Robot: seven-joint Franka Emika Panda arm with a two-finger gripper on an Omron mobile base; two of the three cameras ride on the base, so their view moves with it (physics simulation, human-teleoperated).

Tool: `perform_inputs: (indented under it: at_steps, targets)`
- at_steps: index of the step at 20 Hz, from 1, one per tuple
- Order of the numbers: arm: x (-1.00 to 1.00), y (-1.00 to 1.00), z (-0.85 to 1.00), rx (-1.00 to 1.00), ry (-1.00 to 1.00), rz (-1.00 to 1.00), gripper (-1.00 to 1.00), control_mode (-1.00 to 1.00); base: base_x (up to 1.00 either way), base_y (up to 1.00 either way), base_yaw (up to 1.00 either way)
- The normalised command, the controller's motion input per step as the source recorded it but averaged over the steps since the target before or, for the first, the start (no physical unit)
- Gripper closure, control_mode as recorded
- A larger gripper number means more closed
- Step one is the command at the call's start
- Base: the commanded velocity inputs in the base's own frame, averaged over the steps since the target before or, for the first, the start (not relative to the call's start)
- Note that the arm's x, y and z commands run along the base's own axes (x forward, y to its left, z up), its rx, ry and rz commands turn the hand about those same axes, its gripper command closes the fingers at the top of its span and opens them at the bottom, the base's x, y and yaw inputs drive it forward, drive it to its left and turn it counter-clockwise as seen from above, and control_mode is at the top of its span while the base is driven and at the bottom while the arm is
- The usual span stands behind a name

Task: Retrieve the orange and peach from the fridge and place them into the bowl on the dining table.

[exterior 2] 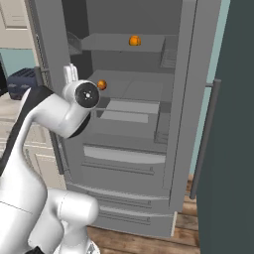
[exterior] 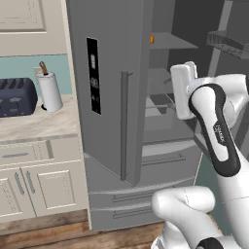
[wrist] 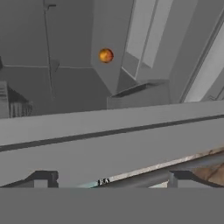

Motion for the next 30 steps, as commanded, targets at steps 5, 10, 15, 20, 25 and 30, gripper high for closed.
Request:
perform_inputs:
  at_steps: [5, 10, 15, 20, 25, 30]
  targets:
    - [0.55, 0.0, -0.22, 0.0, 0.1, 0.05, -1.0, -1.0, 0.0, 0.0, 0.0]
    - [0.67, 0.0, -0.14, 0.0, 0.04, 0.04, -1.0, -1.0, 0.0, 0.0, 0.0]
    - [0.7, 0.13, -0.29, 0.0, 0.06, 0.06, -1.0, -1.0, 0.0, 0.0, 0.0]
    - [0.21, 0.59, -0.4, 0.0, 0.02, 0.09, -1.0, -1.0, 0.0, 0.0, 0.0]
    - [-0.01, 0.98, -0.05, -0.04, 0.0, 0.09, -1.0, -1.0, 0.0, 0.0, 0.0]
    - [-0.54, 1.0, 0.12, -0.14, -0.08, 0.12, -1.0, -1.0, 0.0, 0.0, 0.0]
